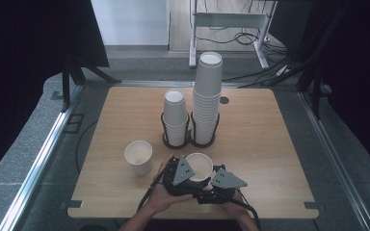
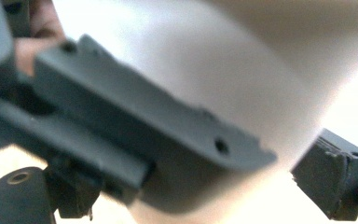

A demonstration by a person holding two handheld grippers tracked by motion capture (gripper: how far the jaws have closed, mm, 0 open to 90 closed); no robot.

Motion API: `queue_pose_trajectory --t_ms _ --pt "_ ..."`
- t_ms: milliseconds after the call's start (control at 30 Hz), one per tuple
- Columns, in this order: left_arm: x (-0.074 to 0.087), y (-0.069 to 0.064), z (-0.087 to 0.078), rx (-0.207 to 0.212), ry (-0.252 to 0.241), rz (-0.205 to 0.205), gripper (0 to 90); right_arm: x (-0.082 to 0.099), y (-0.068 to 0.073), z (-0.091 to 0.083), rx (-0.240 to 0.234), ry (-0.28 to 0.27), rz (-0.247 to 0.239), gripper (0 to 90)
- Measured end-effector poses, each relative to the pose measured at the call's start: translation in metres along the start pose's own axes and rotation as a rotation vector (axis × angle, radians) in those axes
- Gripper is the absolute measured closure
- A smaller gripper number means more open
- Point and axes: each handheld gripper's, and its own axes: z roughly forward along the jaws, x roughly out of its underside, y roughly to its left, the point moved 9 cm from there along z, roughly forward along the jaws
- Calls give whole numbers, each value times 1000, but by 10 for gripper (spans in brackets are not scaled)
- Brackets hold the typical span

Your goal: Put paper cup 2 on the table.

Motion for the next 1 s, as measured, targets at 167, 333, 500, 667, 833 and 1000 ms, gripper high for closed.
queue_pose_trajectory --t_ms 167,333,500,667,833,1000 --pt "2 10 1 -52 6 -2 119 5 -5 1 9 29 17 75" --pt "8 24 5 -130 21 -35 118 10 -11 -1 20 47 38 75" --pt "16 40 12 -230 60 -31 117 13 -13 -2 17 60 41 71" --pt "29 52 22 -314 121 -25 116 13 -14 -3 17 58 41 74" --pt "33 60 27 -343 129 -49 114 13 -16 -4 9 48 67 79" --pt "34 62 28 -352 116 -66 108 12 -17 -5 12 42 73 82"
